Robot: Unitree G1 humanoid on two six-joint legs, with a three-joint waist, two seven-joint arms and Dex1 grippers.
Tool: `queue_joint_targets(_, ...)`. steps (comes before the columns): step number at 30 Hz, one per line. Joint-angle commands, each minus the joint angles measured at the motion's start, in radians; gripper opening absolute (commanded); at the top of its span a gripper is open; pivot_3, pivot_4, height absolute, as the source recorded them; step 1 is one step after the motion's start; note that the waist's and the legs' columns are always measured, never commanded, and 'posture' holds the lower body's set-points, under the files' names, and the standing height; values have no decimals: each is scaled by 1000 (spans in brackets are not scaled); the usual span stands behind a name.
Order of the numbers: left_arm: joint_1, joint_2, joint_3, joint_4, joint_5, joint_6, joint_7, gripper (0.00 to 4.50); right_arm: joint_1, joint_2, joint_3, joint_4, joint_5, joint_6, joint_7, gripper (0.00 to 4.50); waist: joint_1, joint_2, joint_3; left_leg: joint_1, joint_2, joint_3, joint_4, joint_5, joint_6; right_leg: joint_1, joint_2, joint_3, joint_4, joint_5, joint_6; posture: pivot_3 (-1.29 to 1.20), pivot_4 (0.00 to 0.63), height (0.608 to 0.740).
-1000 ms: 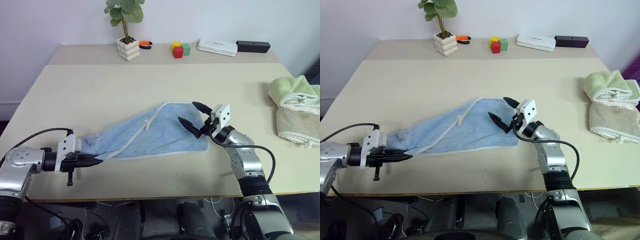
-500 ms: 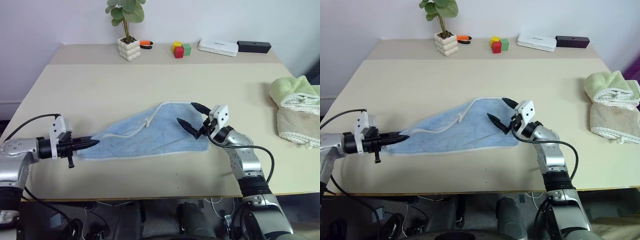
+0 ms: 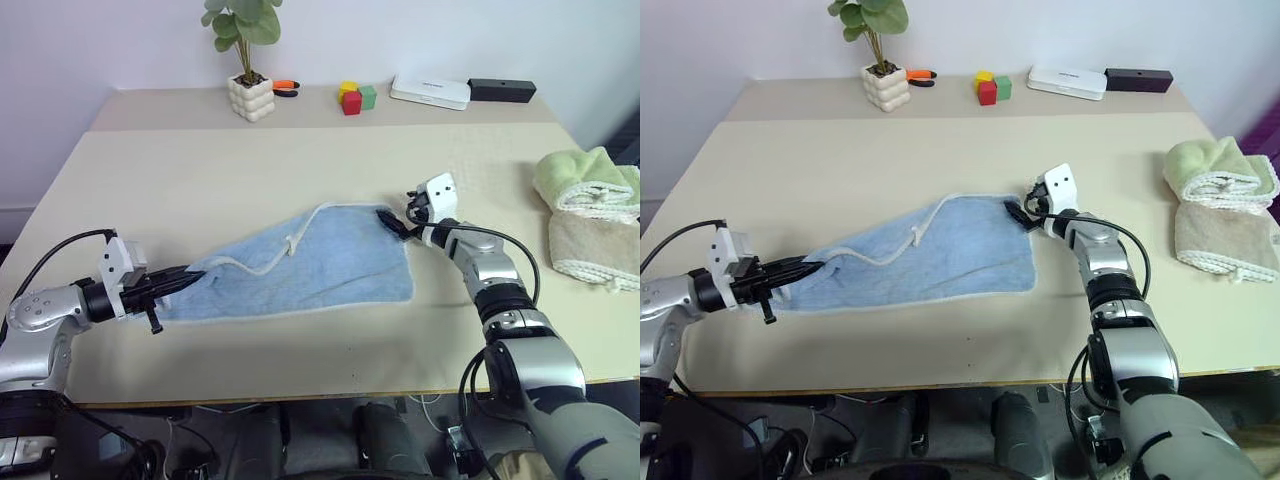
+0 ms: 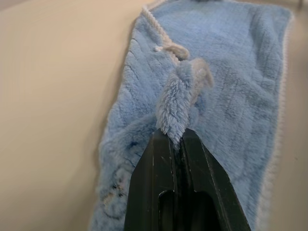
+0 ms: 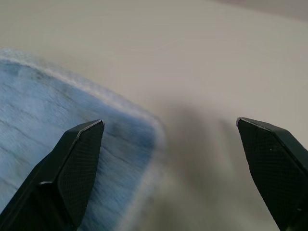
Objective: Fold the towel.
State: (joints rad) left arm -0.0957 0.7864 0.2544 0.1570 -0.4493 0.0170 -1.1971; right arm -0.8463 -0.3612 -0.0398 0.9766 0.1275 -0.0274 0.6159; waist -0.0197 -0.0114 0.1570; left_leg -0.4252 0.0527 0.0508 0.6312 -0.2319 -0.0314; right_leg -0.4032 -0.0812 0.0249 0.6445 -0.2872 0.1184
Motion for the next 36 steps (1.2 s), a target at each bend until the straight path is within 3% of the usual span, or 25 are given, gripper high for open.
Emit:
queue_joint_targets(1,40,-2,56,-79,-42,15,24,59,-67,14,-45,50,33,14,30,4500,2,0,0,0,0,0,0,0,0,0,0,0,0,0,0,0,150,740)
queue_joint_targets(7,82,-13,75,-122,-46,25,56,59,-94,36,-19,146,-21,45,9,4500,0,0,0,0,0,0,0,0,0,-1,0,0,0,0,0,0,150,740)
queue_joint_targets(8,86,-14,75,-127,-46,27,59,17,-99,40,-14,155,-29,54,4,4251,-1,0,0,0,0,0,0,0,0,-1,0,0,0,0,0,0,150,740)
queue_joint_targets(11,92,-16,73,-136,-46,29,67,0,-109,43,3,175,-58,64,-9,3204,-2,0,0,1,0,0,0,0,0,-1,0,0,1,0,0,0,150,740)
queue_joint_targets(17,87,-17,64,-131,-38,25,72,0,-107,56,-1,165,-59,60,10,229,-1,-1,0,1,0,0,0,0,0,0,0,0,1,0,0,0,150,740)
queue_joint_targets(18,82,-16,63,-126,-35,24,73,0,-106,56,-2,159,-58,57,19,97,-1,-1,0,1,0,0,0,0,-1,0,0,0,1,0,0,0,150,740)
queue_joint_targets(24,21,-37,53,-55,-1,6,119,0,-69,9,-6,109,-64,16,39,97,4,-1,0,1,0,0,0,1,-1,0,0,0,1,0,0,0,150,740)
queue_joint_targets(30,-118,-70,72,139,126,-124,313,0,55,-93,-34,-166,-18,10,157,97,9,0,0,0,-1,0,1,1,-1,0,-1,0,1,0,0,0,150,740)
queue_joint_targets(36,-272,-90,19,309,206,-197,395,0,120,-175,-34,-327,-18,60,189,97,5,0,0,0,0,0,0,1,-1,-2,0,0,1,0,0,0,150,740)
